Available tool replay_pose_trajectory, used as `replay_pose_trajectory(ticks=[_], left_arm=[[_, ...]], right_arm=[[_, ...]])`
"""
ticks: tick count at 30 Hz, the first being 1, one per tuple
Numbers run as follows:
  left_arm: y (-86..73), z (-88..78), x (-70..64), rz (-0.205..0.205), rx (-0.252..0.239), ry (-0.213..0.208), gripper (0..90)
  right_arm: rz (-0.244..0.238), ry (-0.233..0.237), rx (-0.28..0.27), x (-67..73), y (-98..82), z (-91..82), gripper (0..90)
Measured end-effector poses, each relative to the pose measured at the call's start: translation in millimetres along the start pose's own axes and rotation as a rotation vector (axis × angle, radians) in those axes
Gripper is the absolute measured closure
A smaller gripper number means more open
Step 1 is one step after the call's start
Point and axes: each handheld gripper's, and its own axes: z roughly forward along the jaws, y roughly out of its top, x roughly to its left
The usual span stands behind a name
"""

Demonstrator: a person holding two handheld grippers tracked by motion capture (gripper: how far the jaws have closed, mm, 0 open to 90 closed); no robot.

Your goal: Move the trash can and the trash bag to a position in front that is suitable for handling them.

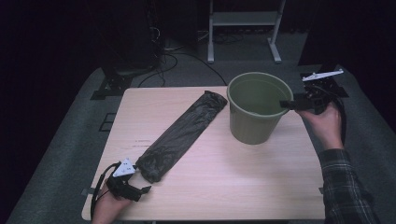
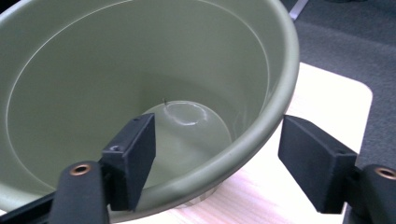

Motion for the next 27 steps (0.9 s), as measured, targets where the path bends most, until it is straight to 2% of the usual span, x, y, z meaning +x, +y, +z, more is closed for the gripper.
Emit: replay_pose_trajectory(ticks=[6, 8, 11, 15, 18, 22, 27], left_arm=[[0.0, 0.0, 0.0, 0.000, 0.000, 0.000, 0.0], [0.0, 0.0, 0.1, 0.000, 0.000, 0.000, 0.0], [0.0, 0.0, 0.0, -0.001, -0.001, -0.001, 0.0], [-0.1, 0.0, 0.0, -0.002, -0.003, -0.001, 0.0], [-0.1, 0.0, 0.1, 0.000, -0.001, -0.001, 0.0], [-0.1, 0.0, 0.0, 0.000, -0.001, -0.001, 0.0], [0.0, -0.1, 0.1, 0.001, 0.000, -0.001, 0.0]], right_arm=[[0.028, 0.023, -0.006, -1.4, 0.4, 0.4, 36.4], [0.029, 0.046, -0.006, -0.2, 2.2, 1.8, 44.2], [0.016, 0.067, -0.003, 2.7, 4.4, 3.2, 52.7], [0.000, 0.085, 0.014, 7.1, 7.7, 4.5, 58.4], [-0.035, 0.095, 0.036, 14.0, 11.7, 6.1, 63.0], [-0.040, 0.112, 0.042, 15.8, 12.8, 6.8, 66.3], [-0.056, 0.141, 0.037, 20.4, 13.7, 9.3, 77.8]])
